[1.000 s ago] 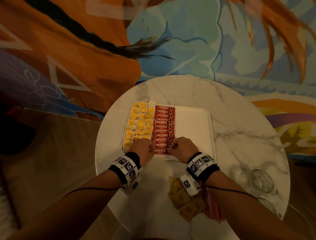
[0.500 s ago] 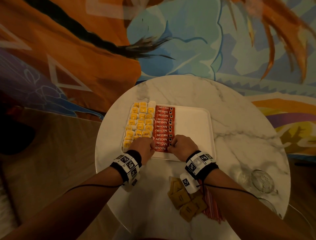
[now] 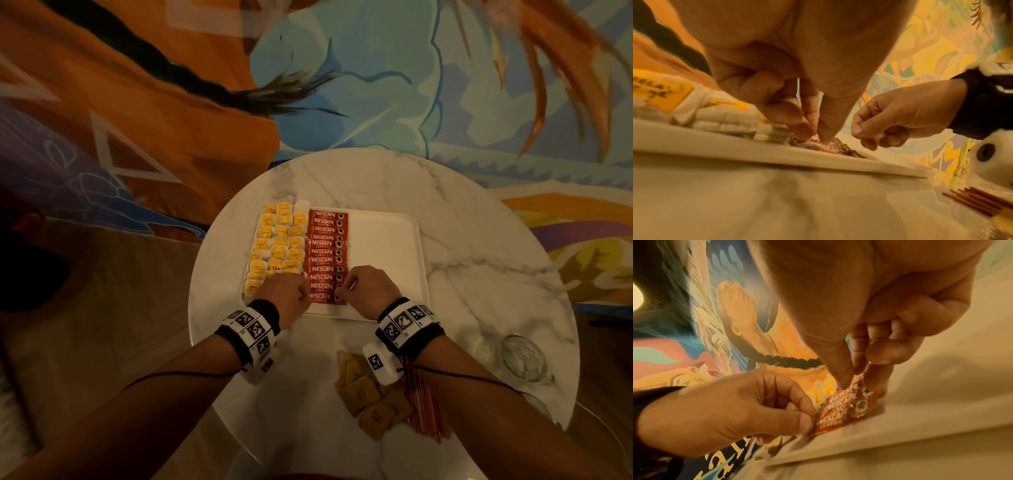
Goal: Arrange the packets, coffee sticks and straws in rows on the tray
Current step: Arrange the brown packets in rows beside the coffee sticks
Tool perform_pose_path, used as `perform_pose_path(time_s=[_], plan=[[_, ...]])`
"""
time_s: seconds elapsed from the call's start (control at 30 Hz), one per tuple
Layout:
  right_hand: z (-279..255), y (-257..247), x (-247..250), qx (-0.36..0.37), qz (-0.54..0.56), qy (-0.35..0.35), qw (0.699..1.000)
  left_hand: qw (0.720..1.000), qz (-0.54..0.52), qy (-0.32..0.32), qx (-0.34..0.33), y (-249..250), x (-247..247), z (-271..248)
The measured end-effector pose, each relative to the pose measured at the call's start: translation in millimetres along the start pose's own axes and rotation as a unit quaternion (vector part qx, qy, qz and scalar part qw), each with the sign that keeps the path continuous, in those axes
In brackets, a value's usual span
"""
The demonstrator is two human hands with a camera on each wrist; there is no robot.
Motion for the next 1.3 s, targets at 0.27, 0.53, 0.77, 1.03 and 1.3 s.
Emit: perform_pose_path(time_s=[0.27, 0.53, 0.77, 1.03, 1.3], plan=[[-31, 1, 32, 0.089, 0.047, -0.013, 0.995, 0.989, -0.047, -0.124, -0.071, 26, -4, -24], [-73, 29, 37, 0.119, -0.069, -0.083, 0.987, 0.974, 0.034, -0.183, -0.128, 54, -29, -52], [-108, 52, 25, 0.104, -0.150, -0.175, 0.967, 0.944, 0.129, -0.213, -0.215, 78, -59, -74], [-120, 50, 12, 0.138, -0.168, -0.186, 0.958, 0.956, 0.066, -0.226, -0.173, 88, -72, -83], [-119, 41, 10, 0.158, -0.125, -0.168, 0.965, 0.952, -0.030, -0.279, -0.123, 83, -66, -76]])
Point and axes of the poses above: each hand's wrist, its own z-axis towards the middle knuckle, its own x-axis out of the back of the hand, y = z × x, the point moved 4 cm from there along z, towards the middle knuckle, and after that the axes turned 8 degrees about y, right-handed, at the moved point
